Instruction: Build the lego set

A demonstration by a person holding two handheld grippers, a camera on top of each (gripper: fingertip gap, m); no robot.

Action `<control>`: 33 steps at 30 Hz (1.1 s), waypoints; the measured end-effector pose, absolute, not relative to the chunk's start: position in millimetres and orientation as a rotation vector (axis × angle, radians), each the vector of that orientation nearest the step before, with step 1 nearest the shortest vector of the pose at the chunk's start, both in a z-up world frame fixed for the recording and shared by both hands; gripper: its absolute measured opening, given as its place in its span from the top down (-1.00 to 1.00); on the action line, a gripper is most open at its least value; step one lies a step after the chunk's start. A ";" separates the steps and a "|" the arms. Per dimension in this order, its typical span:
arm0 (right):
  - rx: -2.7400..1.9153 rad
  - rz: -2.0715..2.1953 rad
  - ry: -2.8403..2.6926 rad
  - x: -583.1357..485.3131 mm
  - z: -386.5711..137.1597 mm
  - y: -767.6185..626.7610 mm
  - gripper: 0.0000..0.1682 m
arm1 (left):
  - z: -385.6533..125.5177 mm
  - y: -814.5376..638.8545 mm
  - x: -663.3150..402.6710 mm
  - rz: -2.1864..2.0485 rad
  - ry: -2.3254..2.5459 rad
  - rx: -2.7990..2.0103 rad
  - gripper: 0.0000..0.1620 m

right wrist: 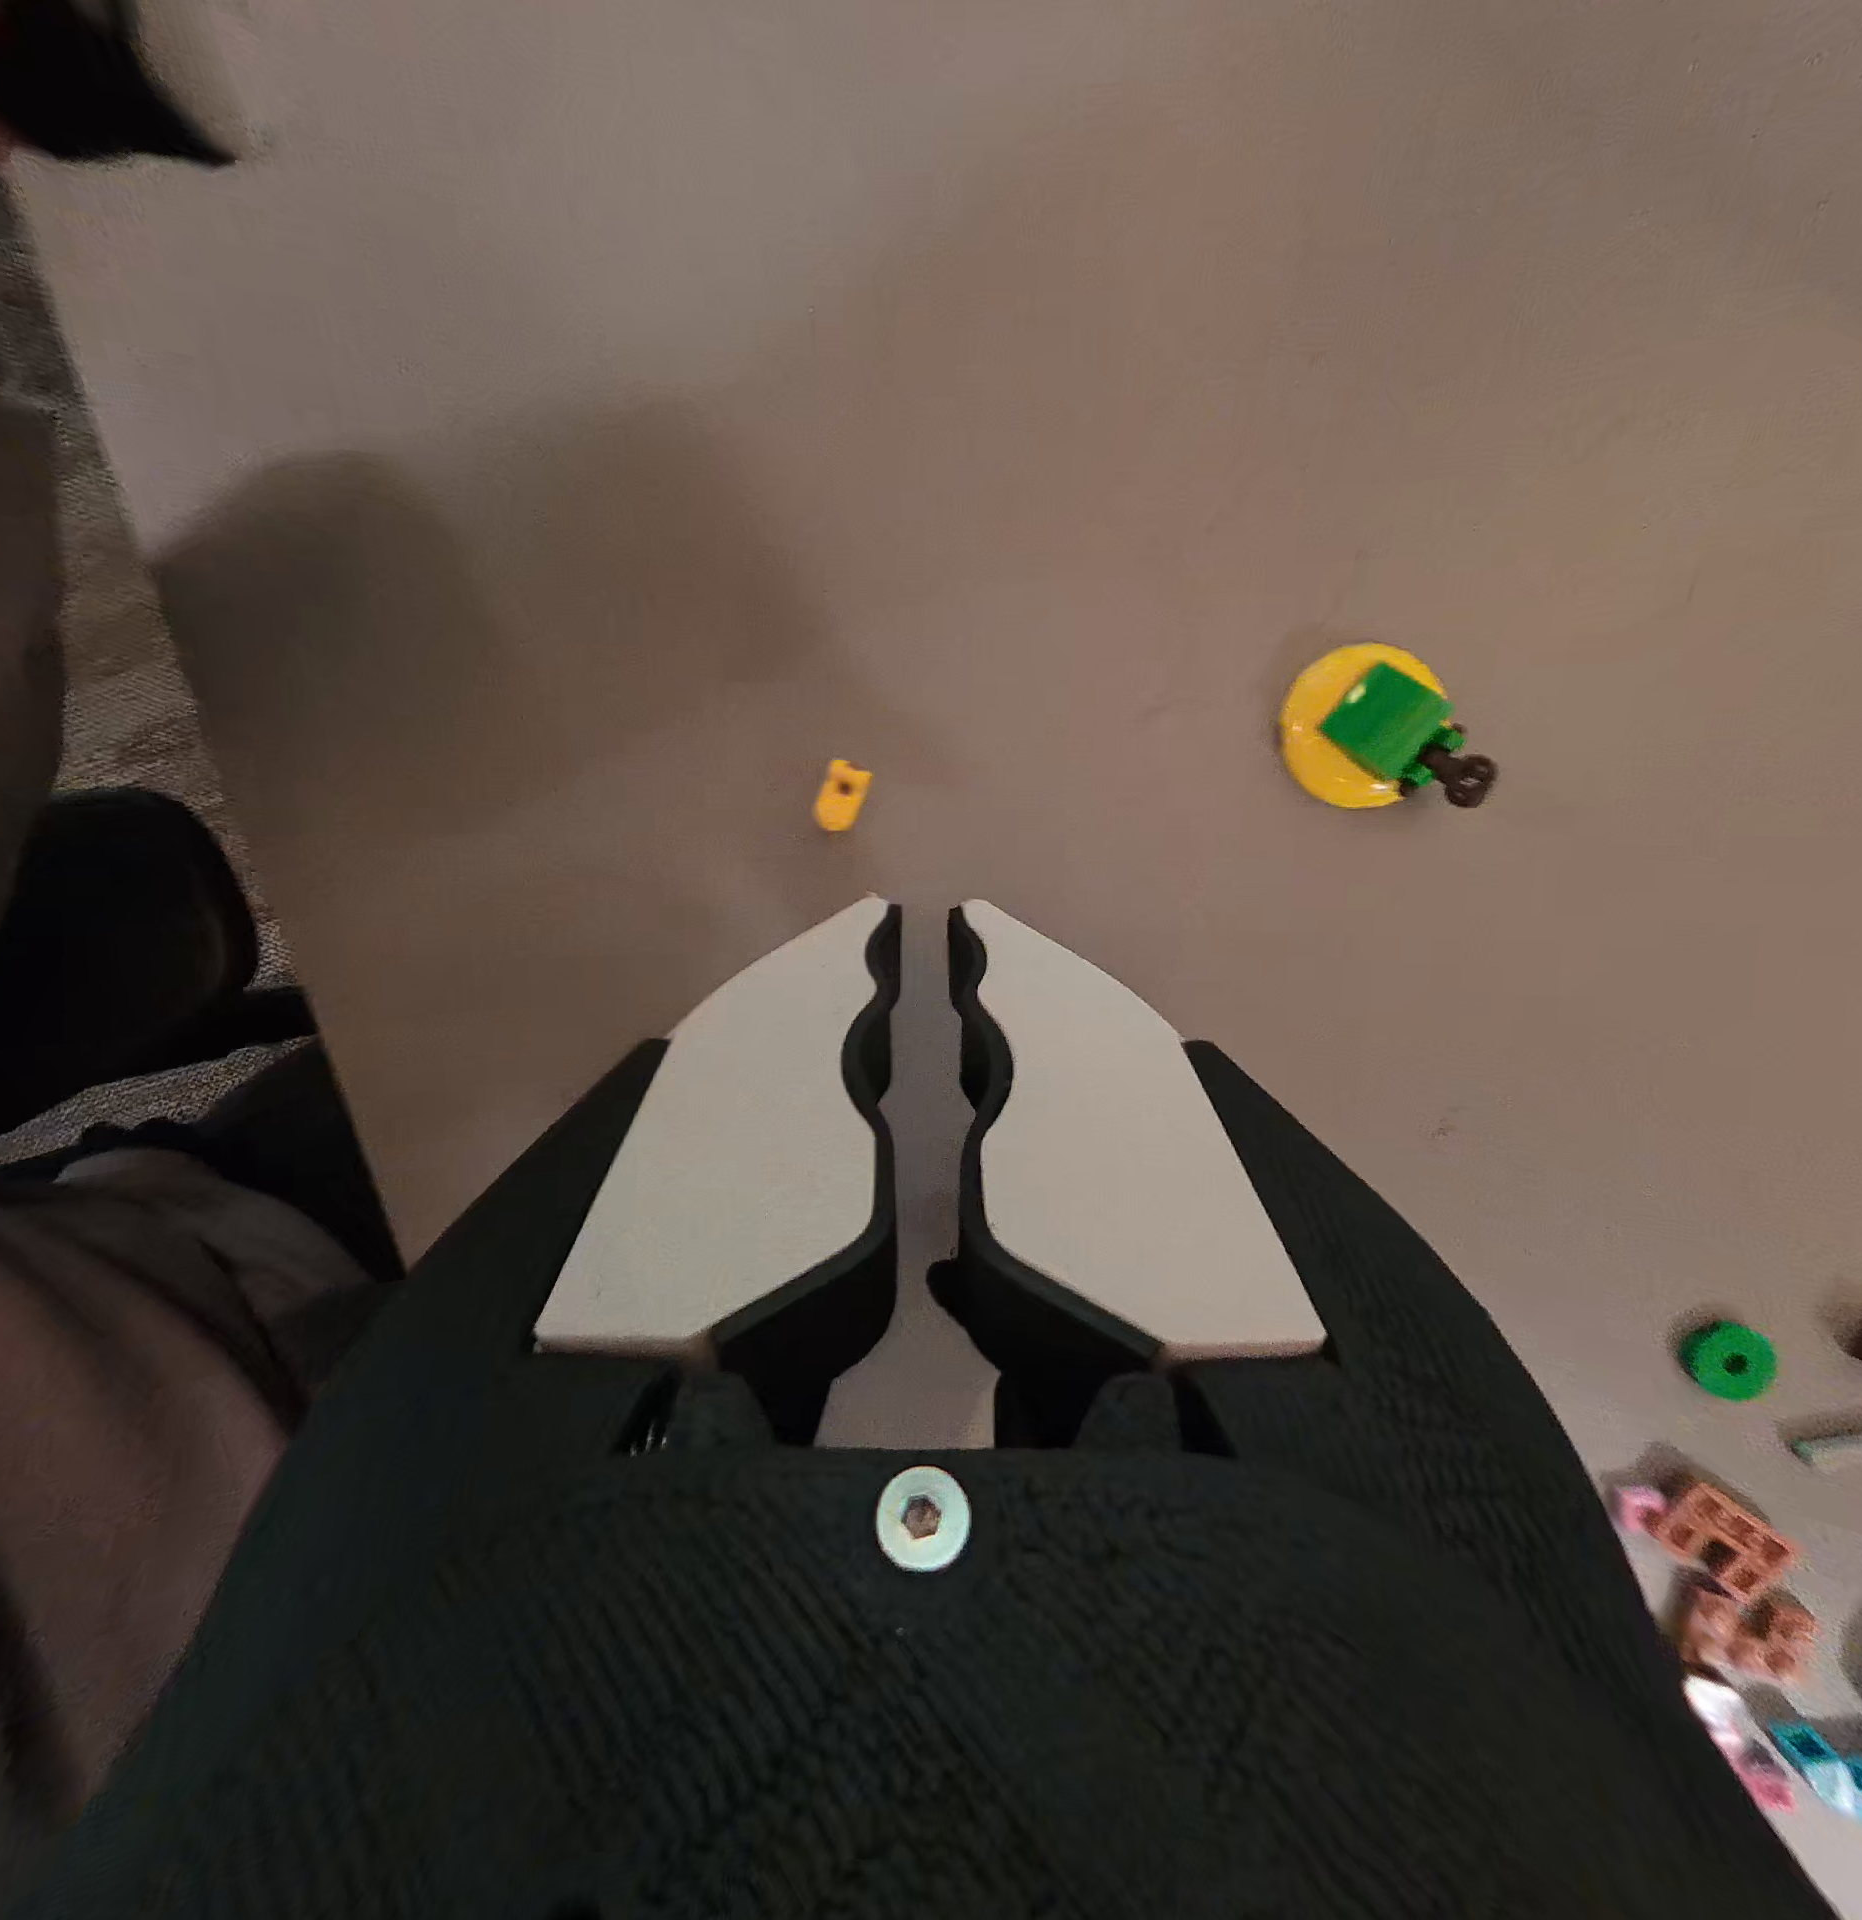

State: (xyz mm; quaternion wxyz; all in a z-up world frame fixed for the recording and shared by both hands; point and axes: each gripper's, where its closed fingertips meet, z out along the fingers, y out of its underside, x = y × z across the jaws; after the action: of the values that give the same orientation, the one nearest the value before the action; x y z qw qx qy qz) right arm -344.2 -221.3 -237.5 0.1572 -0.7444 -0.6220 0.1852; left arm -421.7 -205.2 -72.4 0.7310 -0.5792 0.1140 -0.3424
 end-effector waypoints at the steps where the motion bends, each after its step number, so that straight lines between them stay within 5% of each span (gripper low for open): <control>1: -2.099 0.554 -1.788 -345.9 -236.0 -226.9 0.88 | -72.4 -205.2 -421.8 -0.750 0.252 -1.275 0.84; 16: -2.089 0.470 -1.749 -370.0 -253.3 -235.1 0.72 | -77.6 -201.8 -418.2 -0.776 0.260 -1.286 0.84; 33: -1.944 0.401 -1.933 -363.0 -258.6 -230.6 0.76 | -78.4 -201.1 -415.4 -0.790 0.266 -1.285 0.84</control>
State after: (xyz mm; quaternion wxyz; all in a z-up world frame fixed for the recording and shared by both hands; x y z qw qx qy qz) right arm -363.0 -230.6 -258.6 0.1846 -0.6896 -0.6856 0.1421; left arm -415.4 -201.1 -78.4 0.7207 -0.5814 0.1205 -0.3577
